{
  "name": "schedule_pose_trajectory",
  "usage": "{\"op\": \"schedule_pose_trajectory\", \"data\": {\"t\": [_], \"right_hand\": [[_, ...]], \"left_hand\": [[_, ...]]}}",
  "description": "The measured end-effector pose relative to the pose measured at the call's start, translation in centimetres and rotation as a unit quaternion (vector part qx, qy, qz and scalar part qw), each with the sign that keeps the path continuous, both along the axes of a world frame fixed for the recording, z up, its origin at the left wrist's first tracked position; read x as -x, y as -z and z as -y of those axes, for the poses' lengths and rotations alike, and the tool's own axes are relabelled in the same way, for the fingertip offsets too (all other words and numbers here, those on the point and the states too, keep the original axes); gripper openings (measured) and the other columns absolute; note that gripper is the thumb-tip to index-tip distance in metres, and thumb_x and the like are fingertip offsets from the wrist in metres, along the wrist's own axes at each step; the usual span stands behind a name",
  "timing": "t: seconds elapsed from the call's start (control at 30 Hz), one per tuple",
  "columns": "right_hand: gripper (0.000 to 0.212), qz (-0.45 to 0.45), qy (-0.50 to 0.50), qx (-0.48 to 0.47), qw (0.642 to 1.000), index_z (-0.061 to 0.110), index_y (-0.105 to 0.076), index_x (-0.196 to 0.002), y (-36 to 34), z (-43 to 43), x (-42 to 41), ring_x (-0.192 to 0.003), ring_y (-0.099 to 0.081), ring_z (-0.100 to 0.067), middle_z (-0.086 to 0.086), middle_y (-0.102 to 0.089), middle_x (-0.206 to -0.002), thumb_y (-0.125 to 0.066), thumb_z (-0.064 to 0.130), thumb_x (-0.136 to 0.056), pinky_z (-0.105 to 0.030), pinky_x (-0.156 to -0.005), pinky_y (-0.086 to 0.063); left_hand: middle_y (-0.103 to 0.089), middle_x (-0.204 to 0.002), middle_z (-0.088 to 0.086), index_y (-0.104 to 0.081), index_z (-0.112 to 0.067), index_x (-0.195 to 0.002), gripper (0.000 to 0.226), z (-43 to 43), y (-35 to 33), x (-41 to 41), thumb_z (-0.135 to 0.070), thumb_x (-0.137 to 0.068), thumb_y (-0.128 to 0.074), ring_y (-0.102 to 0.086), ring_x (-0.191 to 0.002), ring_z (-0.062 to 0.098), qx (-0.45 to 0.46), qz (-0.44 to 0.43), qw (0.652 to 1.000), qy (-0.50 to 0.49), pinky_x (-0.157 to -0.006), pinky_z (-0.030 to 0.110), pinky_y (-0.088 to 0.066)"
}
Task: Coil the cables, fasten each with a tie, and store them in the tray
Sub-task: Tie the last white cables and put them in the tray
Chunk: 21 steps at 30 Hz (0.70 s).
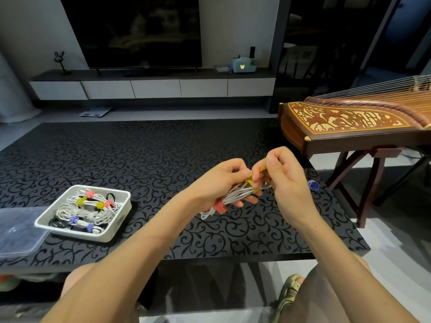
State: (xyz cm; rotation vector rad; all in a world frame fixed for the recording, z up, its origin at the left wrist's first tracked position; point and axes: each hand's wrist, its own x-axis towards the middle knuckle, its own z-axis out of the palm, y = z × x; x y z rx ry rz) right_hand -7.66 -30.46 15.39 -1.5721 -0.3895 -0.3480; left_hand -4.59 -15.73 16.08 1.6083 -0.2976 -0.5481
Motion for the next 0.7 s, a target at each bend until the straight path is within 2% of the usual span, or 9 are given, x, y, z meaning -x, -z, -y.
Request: {"op": "schedule_pose_trajectory", "data": {"t": [0.1, 0.17, 0.23, 0.3, 0.37, 0.47, 0.57, 0.63, 0.7], "right_hand": [[0.021, 0.022, 0.011, 0.051, 0.998, 0.008, -0.041, -0.082, -0.1, 0.0, 0.5, -0.054, -0.049, -0.015, -0.004, -0.055, -0.065, -0.034, 0.008, -0.101, -0.029, -0.049, -0.044], [0.021, 0.051, 0.014, 0.064, 0.997, 0.007, -0.042, -0.08, -0.5, -0.1, 0.8, -0.051, -0.047, -0.011, 0.0, -0.053, -0.063, -0.036, 0.007, -0.1, -0.026, -0.048, -0.042], [0.021, 0.074, 0.008, 0.043, 0.996, 0.007, -0.042, -0.08, -0.9, 0.0, 1.4, -0.049, -0.045, -0.004, 0.0, -0.049, -0.059, -0.037, 0.008, -0.1, -0.016, -0.047, -0.04], [0.021, 0.08, 0.006, 0.008, 0.997, 0.008, -0.042, -0.079, -0.8, 0.0, 1.9, -0.049, -0.043, -0.003, -0.01, -0.044, -0.058, -0.037, 0.009, -0.1, -0.012, -0.048, -0.038], [0.023, 0.028, 0.023, -0.038, 0.999, 0.008, -0.042, -0.075, 0.2, 0.1, 2.4, -0.049, -0.039, -0.008, -0.016, -0.038, -0.057, -0.039, 0.01, -0.098, -0.016, -0.048, -0.035], [0.03, -0.134, 0.072, -0.076, 0.985, 0.012, -0.045, -0.066, 1.5, 0.4, 1.9, -0.043, -0.03, -0.01, -0.002, -0.039, -0.049, -0.046, 0.012, -0.095, -0.027, -0.046, -0.025], [0.03, -0.205, 0.109, 0.087, 0.969, 0.014, -0.063, -0.068, 1.6, 0.5, 0.9, -0.04, -0.04, -0.004, 0.011, -0.048, -0.043, -0.06, 0.035, -0.09, -0.024, -0.05, -0.028], [0.031, -0.201, 0.098, 0.186, 0.957, 0.013, -0.072, -0.069, 1.0, 0.4, 0.4, -0.054, -0.055, -0.012, 0.003, -0.063, -0.057, -0.064, 0.038, -0.087, -0.025, -0.055, -0.036], [0.034, -0.212, 0.066, 0.21, 0.952, 0.011, -0.068, -0.063, 0.8, 0.3, 0.2, -0.053, -0.049, -0.015, -0.005, -0.06, -0.057, -0.063, 0.033, -0.088, -0.023, -0.055, -0.034]], "left_hand": [[-0.072, -0.071, 0.005, -0.043, -0.013, -0.083, 0.018, 1.0, 0.6, 0.1, -0.016, -0.101, -0.039, -0.069, -0.06, 0.015, -0.088, 0.036, 0.994, -0.055, -0.035, 0.016, -0.029], [-0.069, -0.073, 0.011, -0.046, -0.008, -0.086, 0.018, 1.7, 1.0, 0.1, -0.011, -0.101, -0.037, -0.068, -0.062, 0.018, -0.093, 0.059, 0.99, -0.083, -0.036, 0.017, -0.038], [-0.065, -0.076, 0.018, -0.05, 0.0, -0.089, 0.019, 2.3, 1.4, 0.2, -0.009, -0.101, -0.037, -0.067, -0.068, 0.027, -0.078, 0.084, 0.989, -0.095, -0.057, 0.034, -0.056], [-0.062, -0.078, 0.022, -0.049, 0.0, -0.085, 0.02, 2.6, 1.6, 0.3, -0.007, -0.1, -0.038, -0.065, -0.067, 0.026, -0.08, 0.12, 0.983, -0.111, -0.063, 0.037, -0.057], [-0.057, -0.08, 0.023, -0.043, -0.005, -0.08, 0.021, 2.5, 2.0, 0.5, -0.006, -0.1, -0.037, -0.062, -0.061, 0.021, -0.096, 0.149, 0.975, -0.136, -0.051, 0.021, -0.05], [-0.059, -0.077, 0.018, -0.041, -0.003, -0.082, 0.02, 1.8, 2.4, 0.4, -0.01, -0.1, -0.037, -0.06, -0.064, 0.016, -0.118, 0.19, 0.962, -0.154, -0.055, 0.026, -0.052], [-0.058, -0.071, 0.008, -0.043, -0.004, -0.084, 0.02, 1.5, 2.6, 0.4, -0.014, -0.101, -0.04, -0.052, -0.056, -0.002, -0.155, 0.264, 0.942, -0.139, -0.051, 0.013, -0.041], [-0.048, -0.065, -0.003, -0.044, -0.006, -0.086, 0.019, 1.4, 2.6, 0.4, -0.017, -0.101, -0.039, -0.042, -0.053, 0.004, -0.178, 0.3, 0.928, -0.129, -0.049, 0.013, -0.034], [-0.045, -0.066, -0.005, -0.045, -0.008, -0.091, 0.017, 1.2, 2.7, 0.2, -0.018, -0.102, -0.037, -0.035, -0.054, 0.009, -0.199, 0.316, 0.92, -0.115, -0.05, 0.019, -0.031]]}}
